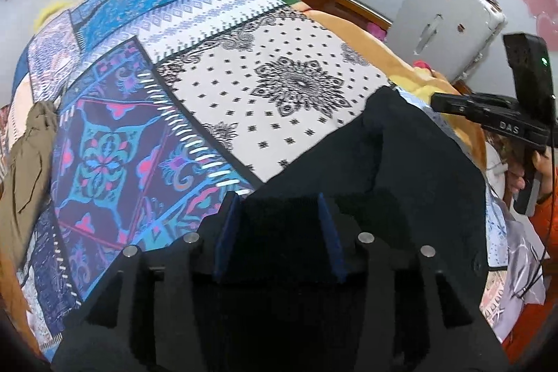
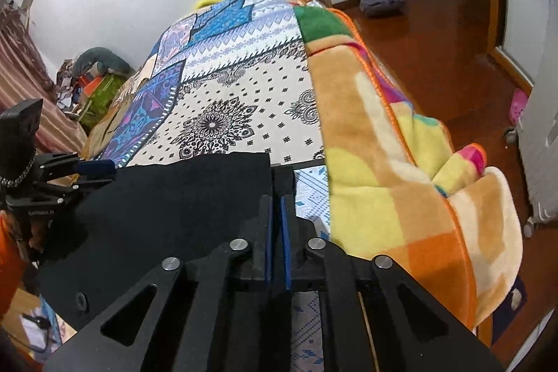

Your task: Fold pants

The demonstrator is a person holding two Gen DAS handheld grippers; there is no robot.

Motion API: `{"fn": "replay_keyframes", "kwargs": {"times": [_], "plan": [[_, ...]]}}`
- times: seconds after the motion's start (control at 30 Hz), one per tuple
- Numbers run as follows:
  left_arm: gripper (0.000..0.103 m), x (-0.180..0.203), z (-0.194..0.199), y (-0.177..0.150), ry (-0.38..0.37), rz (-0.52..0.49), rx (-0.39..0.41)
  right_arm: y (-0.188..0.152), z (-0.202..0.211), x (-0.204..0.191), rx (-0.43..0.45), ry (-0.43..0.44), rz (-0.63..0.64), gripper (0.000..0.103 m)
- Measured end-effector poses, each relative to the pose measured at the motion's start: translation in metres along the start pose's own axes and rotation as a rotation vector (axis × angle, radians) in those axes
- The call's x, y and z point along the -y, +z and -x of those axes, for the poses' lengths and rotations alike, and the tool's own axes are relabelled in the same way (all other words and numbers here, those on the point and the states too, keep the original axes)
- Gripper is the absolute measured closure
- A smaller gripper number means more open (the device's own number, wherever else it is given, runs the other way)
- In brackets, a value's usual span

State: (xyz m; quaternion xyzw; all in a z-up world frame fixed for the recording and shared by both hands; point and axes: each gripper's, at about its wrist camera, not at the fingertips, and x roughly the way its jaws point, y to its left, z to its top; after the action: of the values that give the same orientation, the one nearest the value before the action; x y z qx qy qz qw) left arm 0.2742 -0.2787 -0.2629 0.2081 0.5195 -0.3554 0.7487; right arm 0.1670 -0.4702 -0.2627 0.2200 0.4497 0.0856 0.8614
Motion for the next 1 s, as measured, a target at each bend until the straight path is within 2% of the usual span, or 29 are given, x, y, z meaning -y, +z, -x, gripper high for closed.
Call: {"fn": "replay_keyframes", "kwargs": {"times": [0.07,0.13,0.23,0.3,0.37,0.47,0.5,0.57,0.63,0.87,1.0], "plan": [[0.062,0.002,0.0,-0.002,-0.015,-0.009,-0.007,0.001,-0.004,-0.003,-0.017,0.004,0.013,0.081],[0.063,0.005,0.001,-0.003,-0.007,-0.024,-0.011,0.002,-0.01,-0.007,-0.03,0.009,0.029,0.073],[0.067,0.007,0.002,-0.005,0.001,-0.019,-0.017,0.003,-0.019,-0.011,-0.041,0.01,0.05,0.072],[0.081,0.011,0.004,-0.006,0.013,-0.035,-0.011,0.003,-0.024,-0.012,-0.05,0.02,0.053,0.072],[0.089,0.014,0.006,-0.007,0.036,-0.053,-0.006,0.003,-0.033,-0.013,-0.075,0.024,0.053,0.072],[0.096,0.018,0.009,-0.01,0.067,-0.071,0.004,0.003,-0.04,-0.014,-0.1,0.02,0.069,0.069],[0.097,0.017,0.01,-0.01,0.067,-0.065,0.005,0.003,-0.039,-0.015,-0.098,0.023,0.075,0.071],[0.099,0.017,0.012,-0.01,0.072,-0.059,0.009,0.003,-0.037,-0.017,-0.096,0.05,0.082,0.095],[0.101,0.017,0.015,-0.011,0.079,-0.053,0.017,0.002,-0.035,-0.018,-0.085,0.065,0.078,0.096],[0.102,0.021,0.032,-0.011,0.15,-0.043,0.081,0.002,-0.01,-0.03,0.037,0.021,0.123,0.098],[0.102,0.016,0.038,-0.004,0.156,-0.024,0.108,0.005,0.002,-0.029,0.081,-0.01,0.124,0.098]]}}
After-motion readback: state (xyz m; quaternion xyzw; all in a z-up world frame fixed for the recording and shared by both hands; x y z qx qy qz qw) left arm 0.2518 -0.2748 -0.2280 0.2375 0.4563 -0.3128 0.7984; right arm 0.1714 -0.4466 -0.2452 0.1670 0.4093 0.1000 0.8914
